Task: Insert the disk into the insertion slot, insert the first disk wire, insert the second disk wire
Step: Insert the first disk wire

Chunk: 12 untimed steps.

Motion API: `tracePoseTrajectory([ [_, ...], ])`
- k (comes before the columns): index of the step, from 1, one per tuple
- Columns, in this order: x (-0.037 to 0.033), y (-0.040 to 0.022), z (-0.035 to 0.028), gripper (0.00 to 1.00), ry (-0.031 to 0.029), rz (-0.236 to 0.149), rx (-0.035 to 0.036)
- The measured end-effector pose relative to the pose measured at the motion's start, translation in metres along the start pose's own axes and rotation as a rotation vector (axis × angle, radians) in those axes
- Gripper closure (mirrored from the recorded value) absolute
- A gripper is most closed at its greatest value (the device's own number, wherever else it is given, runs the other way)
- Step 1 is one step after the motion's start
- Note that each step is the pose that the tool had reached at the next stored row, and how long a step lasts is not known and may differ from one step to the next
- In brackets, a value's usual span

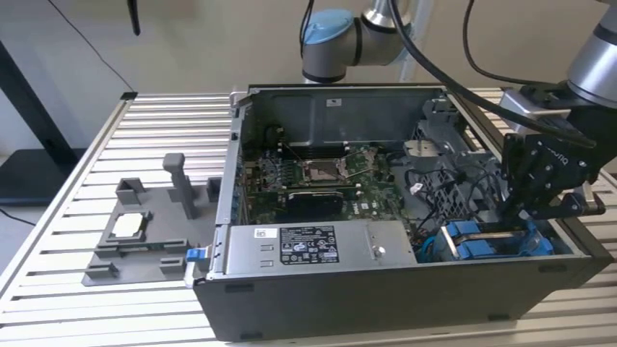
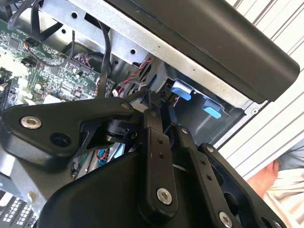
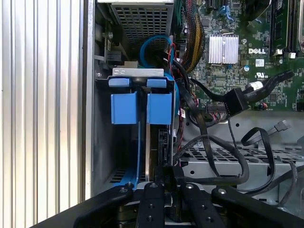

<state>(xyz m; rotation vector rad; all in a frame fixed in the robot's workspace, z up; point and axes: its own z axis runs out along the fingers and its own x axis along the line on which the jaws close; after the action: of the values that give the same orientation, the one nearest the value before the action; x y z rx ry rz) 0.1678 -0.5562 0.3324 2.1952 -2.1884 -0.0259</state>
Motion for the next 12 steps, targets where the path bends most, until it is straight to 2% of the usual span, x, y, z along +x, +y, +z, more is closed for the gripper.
tracePoseTrajectory([
  [1, 0.0001, 0.0000, 0.0001, 0.73, 0.0000, 0.000, 0.0000],
  [3, 0.0001, 0.0000, -0.0001, 0.73, 0.0004, 0.000, 0.0000],
  [4, 0.0001, 0.0001, -0.0004, 0.67, 0.0007, 0.000, 0.0000],
  [12, 0.0002, 0.0006, -0.0095, 0.67, 0.0007, 0.000, 0.0011],
])
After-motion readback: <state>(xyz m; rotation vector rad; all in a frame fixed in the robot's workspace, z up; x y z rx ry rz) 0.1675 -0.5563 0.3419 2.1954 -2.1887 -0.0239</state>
